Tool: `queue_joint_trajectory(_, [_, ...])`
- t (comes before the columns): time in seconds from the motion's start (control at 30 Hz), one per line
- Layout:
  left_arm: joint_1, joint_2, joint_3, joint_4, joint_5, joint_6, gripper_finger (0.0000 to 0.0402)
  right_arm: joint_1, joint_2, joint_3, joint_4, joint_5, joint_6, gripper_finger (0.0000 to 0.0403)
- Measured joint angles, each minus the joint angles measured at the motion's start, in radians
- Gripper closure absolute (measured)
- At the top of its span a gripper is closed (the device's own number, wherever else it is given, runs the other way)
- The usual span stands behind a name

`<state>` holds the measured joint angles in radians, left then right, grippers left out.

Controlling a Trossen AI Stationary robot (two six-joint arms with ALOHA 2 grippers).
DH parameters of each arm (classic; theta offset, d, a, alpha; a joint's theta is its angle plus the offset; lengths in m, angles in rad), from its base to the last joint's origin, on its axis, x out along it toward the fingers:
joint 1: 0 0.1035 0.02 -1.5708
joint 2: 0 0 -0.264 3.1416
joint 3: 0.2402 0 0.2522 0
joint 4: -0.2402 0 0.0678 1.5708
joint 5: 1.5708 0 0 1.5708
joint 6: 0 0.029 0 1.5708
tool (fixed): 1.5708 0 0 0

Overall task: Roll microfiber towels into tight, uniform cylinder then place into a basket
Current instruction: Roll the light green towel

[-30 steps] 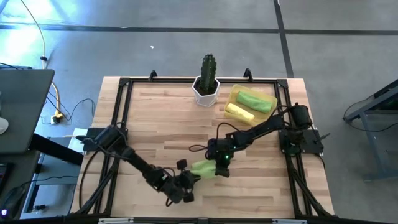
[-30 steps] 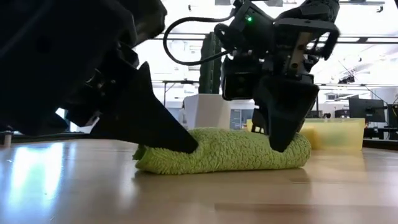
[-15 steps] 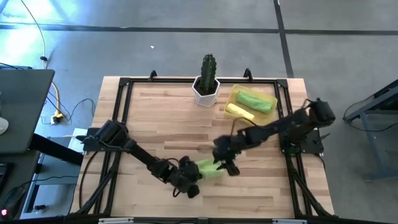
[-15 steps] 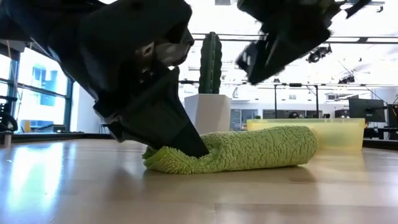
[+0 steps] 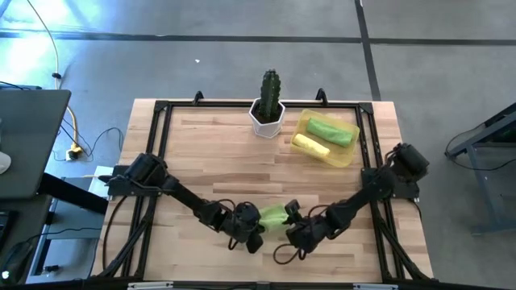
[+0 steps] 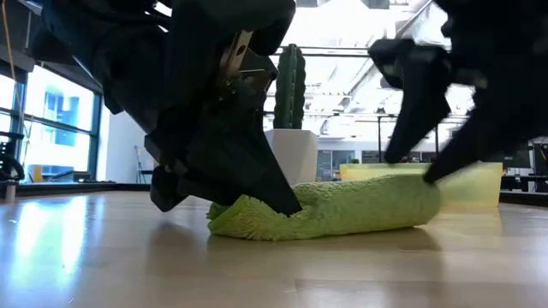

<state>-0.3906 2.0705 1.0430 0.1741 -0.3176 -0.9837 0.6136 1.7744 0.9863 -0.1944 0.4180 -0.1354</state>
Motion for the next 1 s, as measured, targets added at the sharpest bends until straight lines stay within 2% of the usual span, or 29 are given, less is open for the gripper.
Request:
queue_joint_trajectory(0.17, [0.0,0.004,-0.001,0.038,0.026,-0.001,0.0369,-0.006,0.062,0.0,0.003,-0.007,0.048,0.026])
queue_joint_trajectory(0.4, [-0.001,0.008,-0.003,0.08,0.106,0.001,0.0369,-0.034,0.115,0.004,0.024,0.012,-0.027,0.0245])
queue_joint_trajectory(0.57, [0.0,0.007,-0.003,0.082,0.147,0.004,0.0369,-0.055,0.119,0.005,0.026,-0.003,0.045,0.0255])
queue_joint_trajectory(0.73, [0.0,0.001,-0.004,0.081,0.168,0.007,0.0369,-0.075,0.12,0.004,0.018,-0.043,0.122,0.0291])
queue_joint_trajectory(1.0, [-0.005,-0.059,-0.008,0.051,0.222,0.076,0.0369,-0.077,0.121,0.003,0.02,-0.037,0.172,0.0387])
